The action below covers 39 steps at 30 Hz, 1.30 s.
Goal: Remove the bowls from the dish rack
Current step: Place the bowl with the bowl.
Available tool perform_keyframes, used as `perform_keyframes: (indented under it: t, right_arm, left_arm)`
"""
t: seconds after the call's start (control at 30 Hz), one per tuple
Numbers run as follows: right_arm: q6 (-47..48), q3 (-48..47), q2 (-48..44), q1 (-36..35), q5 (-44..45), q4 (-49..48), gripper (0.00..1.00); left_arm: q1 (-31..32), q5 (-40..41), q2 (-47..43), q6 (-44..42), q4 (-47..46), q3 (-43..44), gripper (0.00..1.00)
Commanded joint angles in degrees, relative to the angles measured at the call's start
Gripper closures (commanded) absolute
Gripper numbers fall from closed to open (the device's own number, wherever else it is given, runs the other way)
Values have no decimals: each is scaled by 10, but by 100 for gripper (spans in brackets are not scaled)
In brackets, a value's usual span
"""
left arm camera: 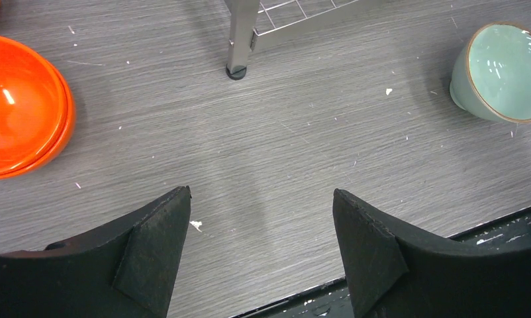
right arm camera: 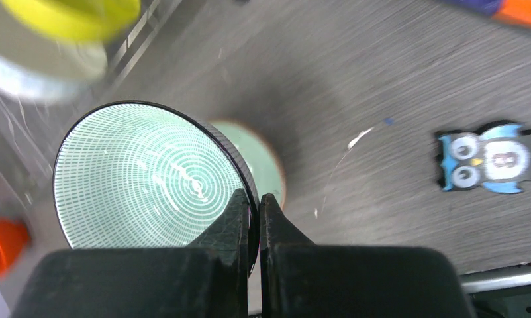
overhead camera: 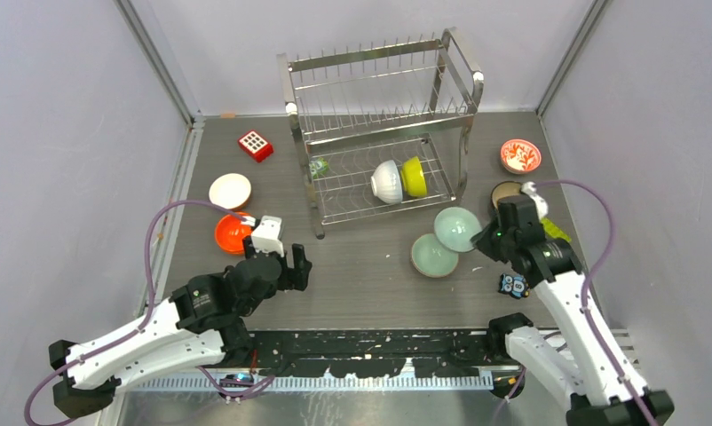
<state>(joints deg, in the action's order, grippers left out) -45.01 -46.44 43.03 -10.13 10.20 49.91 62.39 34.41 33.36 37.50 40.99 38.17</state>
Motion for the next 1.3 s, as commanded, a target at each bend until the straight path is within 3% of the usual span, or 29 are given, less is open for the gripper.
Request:
perform_keyframes:
  t: [0.0,0.47,1.27]
  right_arm:
    - [30,-40,47,-75,-44,-1,99]
    - [12,-17,151,-103,-48,-55,99]
    - [19,64,176,-121,14,-131,99]
  left_arm:
    - [2,14,-4,8,-15,7,20]
    - [2,13,-2,9,-14,6,20]
    - [1,18,9,9,-15,5,20]
